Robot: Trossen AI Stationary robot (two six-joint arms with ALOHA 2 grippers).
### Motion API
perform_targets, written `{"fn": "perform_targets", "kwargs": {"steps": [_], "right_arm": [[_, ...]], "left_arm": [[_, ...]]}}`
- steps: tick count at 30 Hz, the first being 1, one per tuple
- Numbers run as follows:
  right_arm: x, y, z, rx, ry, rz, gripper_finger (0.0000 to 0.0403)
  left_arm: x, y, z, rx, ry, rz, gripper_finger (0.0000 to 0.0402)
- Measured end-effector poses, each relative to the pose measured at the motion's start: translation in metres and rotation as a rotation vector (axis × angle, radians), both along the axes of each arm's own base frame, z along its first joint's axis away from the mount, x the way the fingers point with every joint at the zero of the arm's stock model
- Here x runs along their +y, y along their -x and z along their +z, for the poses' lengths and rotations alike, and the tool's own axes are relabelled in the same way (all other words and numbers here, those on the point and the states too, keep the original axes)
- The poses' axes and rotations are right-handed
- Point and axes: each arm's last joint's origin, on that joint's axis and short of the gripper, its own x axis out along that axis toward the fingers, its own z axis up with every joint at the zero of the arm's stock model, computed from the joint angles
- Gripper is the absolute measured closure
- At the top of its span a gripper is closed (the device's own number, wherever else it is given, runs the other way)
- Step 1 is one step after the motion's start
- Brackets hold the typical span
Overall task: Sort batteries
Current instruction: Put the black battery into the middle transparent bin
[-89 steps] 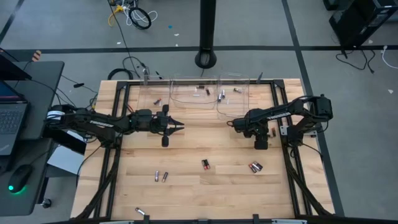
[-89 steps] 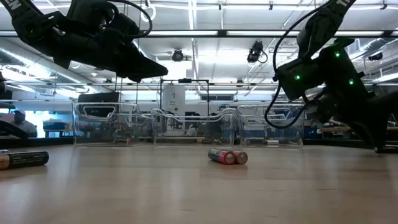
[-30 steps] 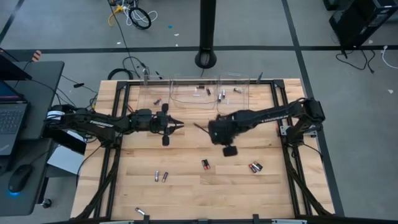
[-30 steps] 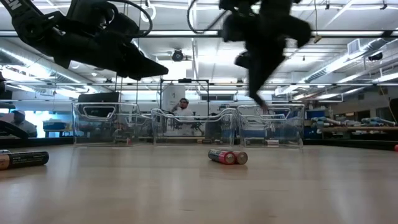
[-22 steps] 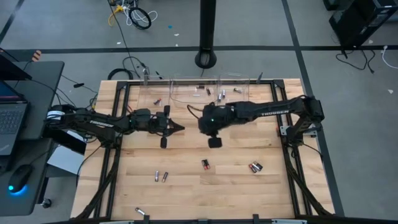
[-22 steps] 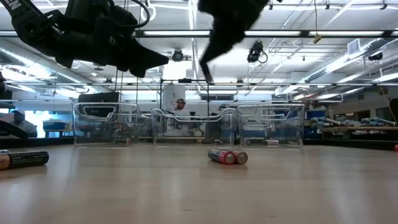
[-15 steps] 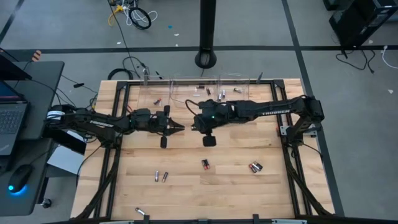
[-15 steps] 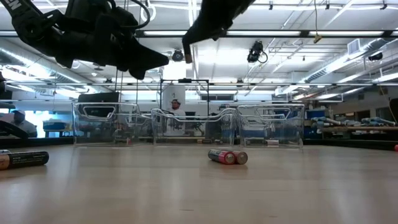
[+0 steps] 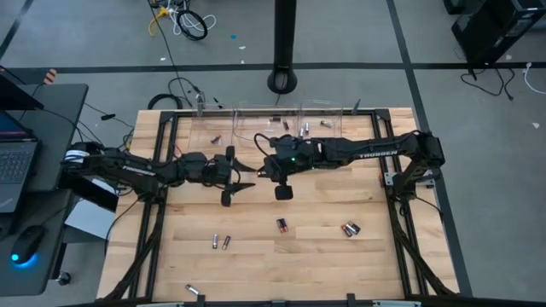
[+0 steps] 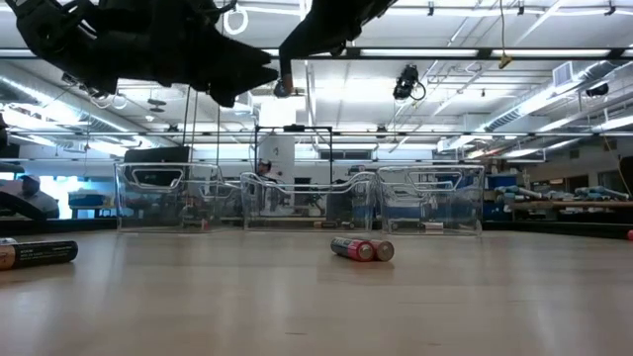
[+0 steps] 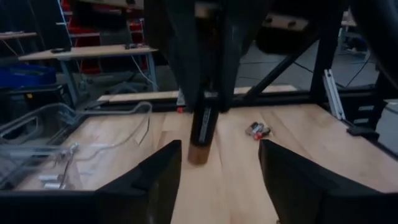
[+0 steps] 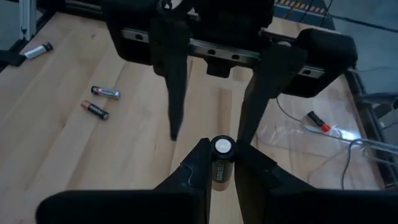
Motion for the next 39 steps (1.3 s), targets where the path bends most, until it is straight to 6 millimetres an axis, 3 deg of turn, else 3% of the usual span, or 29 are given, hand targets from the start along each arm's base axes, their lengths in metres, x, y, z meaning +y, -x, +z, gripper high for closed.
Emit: {"fn": "perform_targets", "kwargs": {"steps": [6, 12, 18, 27, 33, 39], "right_arm": [[0.0, -0.001, 0.002, -0.021, 0.004, 0.003, 0.0349], [0.0, -0.002, 0.003, -0.039, 0.007, 0.006, 0.0349], [0.0, -0.002, 0.003, -0.036, 0.01, 0.011, 0.0349], [0.0, -0.002, 0.003, -0.033, 0.005, 0.012, 0.0348], [0.0, 0.003, 0.003, -0.001, 0.003, 0.005, 0.0325], [-0.003, 0.029, 0.026, 0.024, 0.07, -0.103, 0.028]], "left_arm": [[0.001, -0.009, 0.004, 0.035, 0.002, 0.002, 0.0168], [0.001, -0.023, 0.004, 0.047, 0.004, -0.016, 0.0184], [0.001, -0.025, 0.008, 0.036, 0.018, -0.02, 0.0235], [0.001, -0.026, 0.008, 0.046, 0.024, -0.02, 0.0344], [0.002, -0.036, 0.019, 0.158, 0.032, -0.018, 0.0345], [0.012, -0.046, 0.043, 0.335, 0.041, 0.016, 0.0345]]}}
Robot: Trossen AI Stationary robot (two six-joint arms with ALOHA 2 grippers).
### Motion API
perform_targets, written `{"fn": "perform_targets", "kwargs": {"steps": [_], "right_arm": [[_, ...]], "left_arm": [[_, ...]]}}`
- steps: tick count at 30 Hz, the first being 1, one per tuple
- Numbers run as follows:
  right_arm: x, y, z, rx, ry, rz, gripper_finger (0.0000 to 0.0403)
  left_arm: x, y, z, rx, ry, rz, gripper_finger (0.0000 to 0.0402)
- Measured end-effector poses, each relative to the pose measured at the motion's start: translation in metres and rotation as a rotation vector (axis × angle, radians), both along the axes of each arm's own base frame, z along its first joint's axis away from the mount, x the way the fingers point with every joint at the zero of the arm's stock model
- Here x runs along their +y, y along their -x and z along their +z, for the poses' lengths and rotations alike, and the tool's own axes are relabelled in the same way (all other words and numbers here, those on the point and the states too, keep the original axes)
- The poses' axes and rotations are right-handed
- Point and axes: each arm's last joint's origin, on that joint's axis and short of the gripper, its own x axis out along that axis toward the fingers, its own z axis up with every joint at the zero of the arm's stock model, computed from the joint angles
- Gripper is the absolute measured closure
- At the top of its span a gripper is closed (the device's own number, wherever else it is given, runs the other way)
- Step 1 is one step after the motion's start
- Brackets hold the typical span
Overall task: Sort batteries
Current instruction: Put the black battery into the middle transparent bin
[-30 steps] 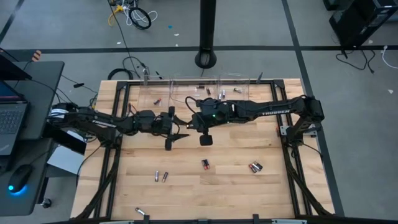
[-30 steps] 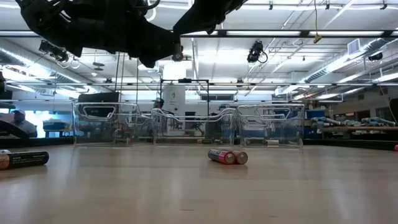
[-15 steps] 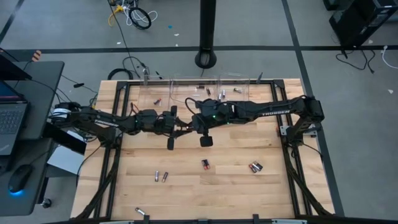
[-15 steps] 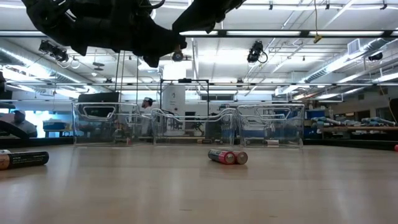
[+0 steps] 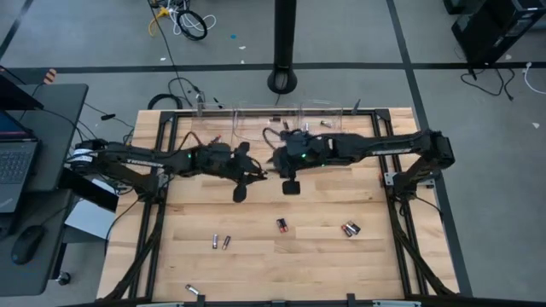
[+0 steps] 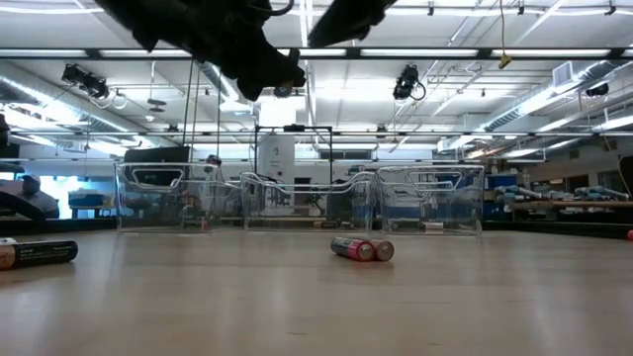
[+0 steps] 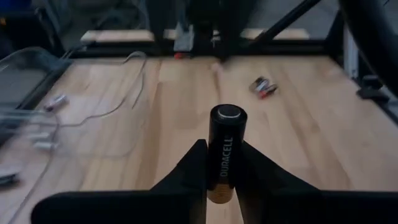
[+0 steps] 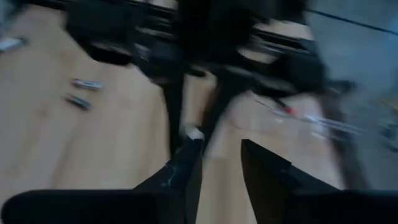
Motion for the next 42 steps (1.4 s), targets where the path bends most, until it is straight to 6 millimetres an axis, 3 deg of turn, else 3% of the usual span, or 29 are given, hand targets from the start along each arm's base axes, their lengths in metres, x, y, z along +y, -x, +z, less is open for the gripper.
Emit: {"fn": "perform_targets", "kwargs": {"steps": [8, 12, 16, 21, 27, 35, 42], "right_arm": [[-0.005, 0.062, 0.036, 0.072, 0.07, -0.201, 0.0269], [-0.006, 0.091, 0.032, 0.113, 0.049, -0.267, 0.0286], [-0.006, 0.111, 0.019, 0.088, 0.029, -0.306, 0.0307], [-0.005, 0.123, -0.01, 0.065, 0.009, -0.319, 0.0333], [-0.002, 0.136, -0.037, 0.111, -0.023, -0.343, 0.0364], [0.005, 0.139, -0.044, 0.107, -0.029, -0.315, 0.0384], [0.007, 0.138, -0.044, 0.101, -0.03, -0.308, 0.0383]], "left_arm": [[0.05, 0.006, 0.042, 0.207, 0.026, 0.184, 0.0345], [0.082, 0.009, 0.057, 0.352, 0.007, 0.244, 0.0345], [0.116, -0.004, 0.064, 0.466, -0.002, 0.278, 0.0345], [0.155, -0.033, 0.046, 0.608, 0.018, 0.289, 0.0345], [0.188, -0.063, 0.011, 0.713, 0.043, 0.274, 0.0345], [0.221, -0.082, -0.023, 0.819, 0.123, 0.311, 0.0345], [0.244, -0.08, -0.035, 0.839, 0.207, 0.401, 0.0345]]}}
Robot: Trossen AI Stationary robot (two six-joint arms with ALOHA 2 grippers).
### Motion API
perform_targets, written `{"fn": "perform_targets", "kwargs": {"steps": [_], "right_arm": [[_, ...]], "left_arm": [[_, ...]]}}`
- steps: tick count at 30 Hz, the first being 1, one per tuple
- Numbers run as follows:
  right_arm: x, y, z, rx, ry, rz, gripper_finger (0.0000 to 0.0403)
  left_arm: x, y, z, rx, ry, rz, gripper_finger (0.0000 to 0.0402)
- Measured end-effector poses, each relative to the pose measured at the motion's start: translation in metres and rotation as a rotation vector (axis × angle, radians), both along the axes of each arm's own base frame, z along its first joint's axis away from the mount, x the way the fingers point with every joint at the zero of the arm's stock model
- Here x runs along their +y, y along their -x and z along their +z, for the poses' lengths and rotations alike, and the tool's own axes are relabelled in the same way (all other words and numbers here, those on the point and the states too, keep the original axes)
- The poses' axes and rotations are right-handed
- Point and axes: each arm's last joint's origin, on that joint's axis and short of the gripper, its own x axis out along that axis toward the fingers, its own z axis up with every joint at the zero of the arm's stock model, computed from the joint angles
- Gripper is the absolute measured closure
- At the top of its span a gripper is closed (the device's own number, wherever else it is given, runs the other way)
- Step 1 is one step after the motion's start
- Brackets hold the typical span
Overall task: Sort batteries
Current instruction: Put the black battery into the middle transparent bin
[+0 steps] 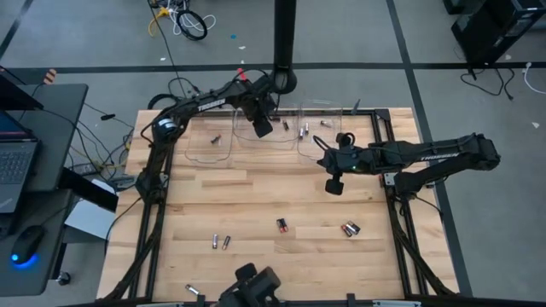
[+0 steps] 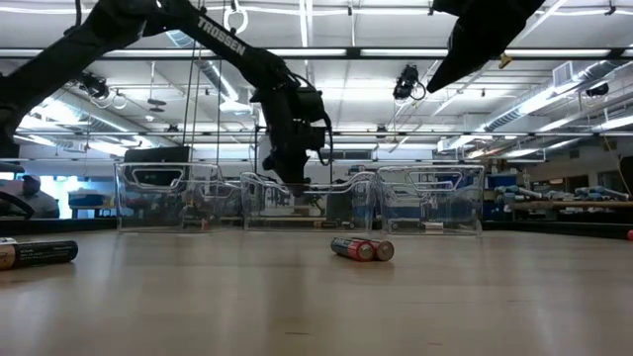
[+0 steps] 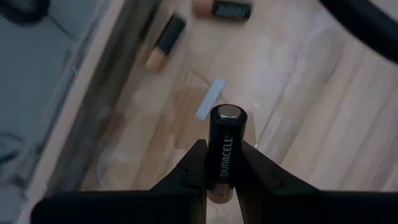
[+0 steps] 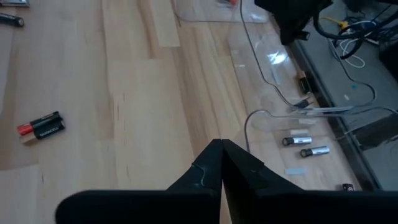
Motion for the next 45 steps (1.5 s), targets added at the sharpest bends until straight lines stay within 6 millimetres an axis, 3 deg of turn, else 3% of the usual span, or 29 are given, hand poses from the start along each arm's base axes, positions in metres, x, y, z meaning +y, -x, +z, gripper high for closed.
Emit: {"fn": "perform_targets", "kwargs": {"steps": [16, 45], "right_arm": [[0.0, 0.0, 0.0, -0.003, 0.0, 0.0, 0.0386], [0.0, 0.0, 0.0, -0.003, -0.001, 0.001, 0.0387]], "left_arm": [[0.014, 0.005, -0.029, 0.058, 0.071, 0.083, 0.0345], [0.02, 0.008, -0.031, 0.053, 0.07, 0.092, 0.0315]]}}
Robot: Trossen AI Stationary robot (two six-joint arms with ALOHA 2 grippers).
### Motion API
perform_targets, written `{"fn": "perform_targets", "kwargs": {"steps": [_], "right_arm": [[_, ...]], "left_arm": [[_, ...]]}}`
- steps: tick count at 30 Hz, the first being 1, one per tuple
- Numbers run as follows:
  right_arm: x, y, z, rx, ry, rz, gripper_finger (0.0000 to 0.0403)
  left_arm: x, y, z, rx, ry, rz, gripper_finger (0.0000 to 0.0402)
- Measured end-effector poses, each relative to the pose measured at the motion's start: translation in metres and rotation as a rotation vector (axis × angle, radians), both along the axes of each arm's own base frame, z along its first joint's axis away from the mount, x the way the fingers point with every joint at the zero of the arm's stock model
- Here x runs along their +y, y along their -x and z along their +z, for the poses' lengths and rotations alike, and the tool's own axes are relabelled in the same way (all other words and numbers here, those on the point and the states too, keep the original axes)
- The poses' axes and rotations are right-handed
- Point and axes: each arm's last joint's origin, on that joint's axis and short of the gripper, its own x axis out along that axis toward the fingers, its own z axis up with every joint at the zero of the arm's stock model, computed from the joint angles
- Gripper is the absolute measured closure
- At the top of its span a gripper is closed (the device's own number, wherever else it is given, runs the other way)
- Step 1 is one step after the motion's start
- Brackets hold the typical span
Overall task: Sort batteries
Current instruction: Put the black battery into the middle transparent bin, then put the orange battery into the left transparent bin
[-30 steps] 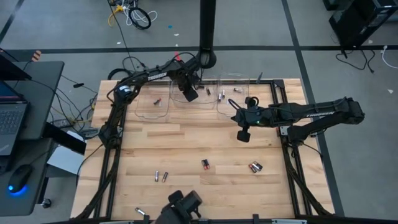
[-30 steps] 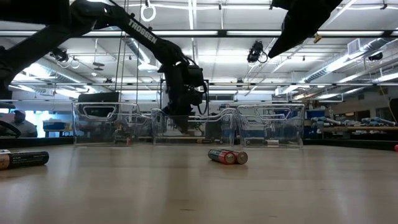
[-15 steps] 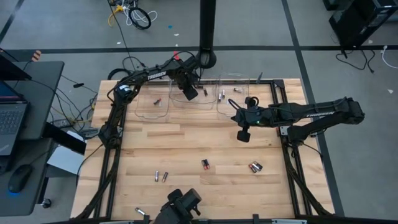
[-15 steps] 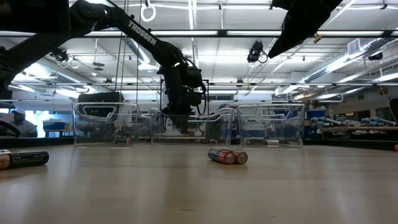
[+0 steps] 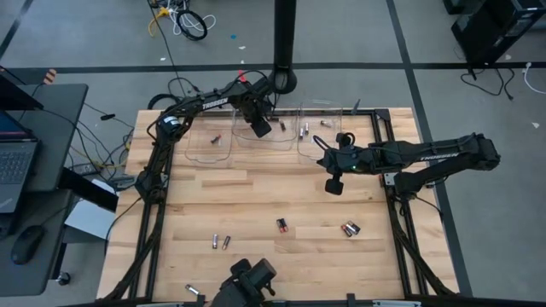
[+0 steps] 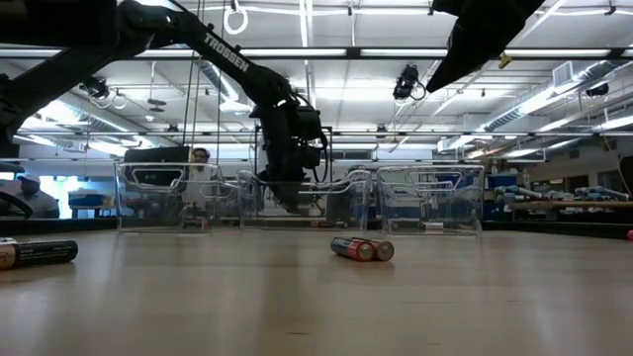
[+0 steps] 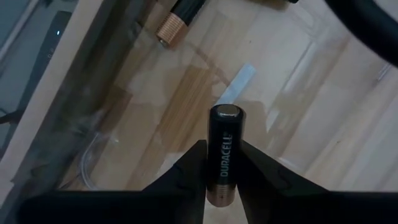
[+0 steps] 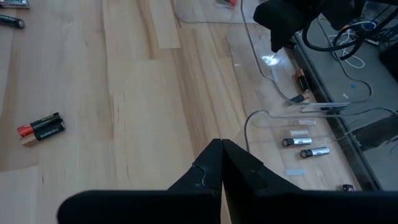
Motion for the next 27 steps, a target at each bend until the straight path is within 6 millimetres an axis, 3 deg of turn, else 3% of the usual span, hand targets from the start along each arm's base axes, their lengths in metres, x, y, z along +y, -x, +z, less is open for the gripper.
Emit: {"fn": "perform_targets", "kwargs": {"steps": [10, 17, 21, 27], "right_arm": [[0.0, 0.0, 0.0, 0.001, -0.002, 0.002, 0.0386], [0.0, 0.0, 0.0, 0.001, -0.002, 0.002, 0.0384], [0.0, 0.001, -0.001, 0.021, -0.001, 0.002, 0.0382], [0.003, 0.005, -0.001, 0.038, 0.003, 0.018, 0.0391]], "left_arm": [[-0.001, -0.001, 0.0, 0.009, -0.011, -0.026, 0.0292], [-0.002, -0.001, 0.003, 0.065, -0.073, -0.07, 0.0349], [0.0, -0.009, 0.026, 0.02, -0.15, -0.098, 0.0392], [-0.014, -0.02, 0.081, -0.118, -0.304, -0.13, 0.0389]]}}
